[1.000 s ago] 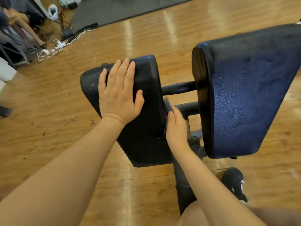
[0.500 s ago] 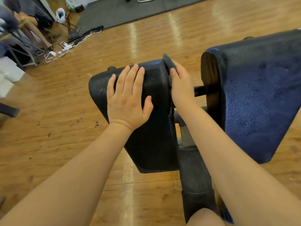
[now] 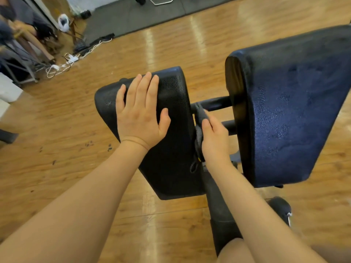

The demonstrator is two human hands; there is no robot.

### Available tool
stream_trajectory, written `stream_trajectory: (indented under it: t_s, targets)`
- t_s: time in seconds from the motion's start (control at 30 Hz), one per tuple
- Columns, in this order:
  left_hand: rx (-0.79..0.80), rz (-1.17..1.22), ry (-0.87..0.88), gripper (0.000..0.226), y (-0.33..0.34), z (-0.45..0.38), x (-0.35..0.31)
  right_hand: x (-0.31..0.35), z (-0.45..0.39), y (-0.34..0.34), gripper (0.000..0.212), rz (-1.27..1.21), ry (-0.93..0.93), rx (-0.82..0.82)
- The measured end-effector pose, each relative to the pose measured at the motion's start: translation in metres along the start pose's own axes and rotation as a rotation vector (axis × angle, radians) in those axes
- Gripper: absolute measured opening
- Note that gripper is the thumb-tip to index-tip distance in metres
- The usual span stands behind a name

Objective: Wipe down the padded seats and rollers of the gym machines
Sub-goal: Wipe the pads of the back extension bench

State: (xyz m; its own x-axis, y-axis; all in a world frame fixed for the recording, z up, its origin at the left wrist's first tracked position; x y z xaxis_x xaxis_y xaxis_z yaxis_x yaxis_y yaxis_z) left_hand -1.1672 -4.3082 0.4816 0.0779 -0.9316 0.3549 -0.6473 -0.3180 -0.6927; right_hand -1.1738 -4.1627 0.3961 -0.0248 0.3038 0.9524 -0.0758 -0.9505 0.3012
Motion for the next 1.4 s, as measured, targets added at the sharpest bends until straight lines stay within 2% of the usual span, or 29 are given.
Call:
stream_trajectory:
  t_s: [0.1, 0.2, 0.33, 0.53, 0.6, 0.7, 0.87, 1.1, 1.17, 1.3, 1.4]
  targets:
    - [0.001, 0.005, -0.001, 0.064, 0.000, 0.000, 0.000, 0.034, -0.015, 0.021, 0.037, 0.015, -0.156, 0.058]
    - [0.000, 0.006, -0.005, 0.064, -0.001, -0.001, 0.000, 0.021, 0.000, 0.026, 0.038, 0.132, -0.262, 0.017]
    - [0.000, 0.007, -0.002, 0.064, 0.000, -0.001, 0.000, -0.027, 0.032, 0.006, 0.042, 0.212, -0.232, -0.144]
    - [0.007, 0.000, -0.002, 0.064, -0.001, 0.001, -0.001, -0.063, 0.061, -0.019, 0.035, 0.249, -0.032, -0.099]
    - [0.009, 0.001, -0.003, 0.064, 0.000, 0.001, 0.000, -0.048, 0.058, -0.017, 0.034, 0.229, -0.099, -0.078]
    - [0.004, 0.005, 0.000, 0.064, 0.000, 0.000, -0.001, -0.013, 0.045, 0.000, 0.035, 0.178, -0.321, -0.064]
    - [0.002, 0.003, -0.006, 0.064, 0.000, -0.001, 0.000, -0.026, 0.049, 0.010, 0.044, 0.281, -0.358, -0.031]
    - [0.002, 0.010, -0.009, 0.064, 0.000, 0.000, -0.001, -0.075, 0.084, -0.027, 0.045, 0.400, -0.031, 0.021]
    - [0.006, 0.009, -0.013, 0.064, -0.001, 0.000, -0.001, -0.065, 0.086, -0.031, 0.042, 0.376, -0.053, 0.046]
    - [0.022, 0.011, -0.012, 0.064, 0.000, 0.001, -0.001, -0.022, 0.052, -0.019, 0.041, 0.270, -0.234, -0.025]
    - [0.021, 0.013, -0.014, 0.064, 0.001, 0.000, 0.001, -0.004, 0.033, 0.005, 0.044, 0.233, -0.263, 0.036]
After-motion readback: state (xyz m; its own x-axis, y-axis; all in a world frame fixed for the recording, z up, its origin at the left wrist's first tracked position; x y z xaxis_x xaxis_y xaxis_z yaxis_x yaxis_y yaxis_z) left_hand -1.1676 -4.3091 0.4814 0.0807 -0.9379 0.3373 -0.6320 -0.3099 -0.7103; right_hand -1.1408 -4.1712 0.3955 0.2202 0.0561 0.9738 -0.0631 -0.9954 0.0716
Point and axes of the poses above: each hand's wrist, its own z-axis away from the middle knuckle, its own y-axis out of the palm, x = y × z, the point moved 4 cm from there along -z, towards the middle knuckle, and after that the axes turned 11 degrees about -z, right-handed, at the moved point
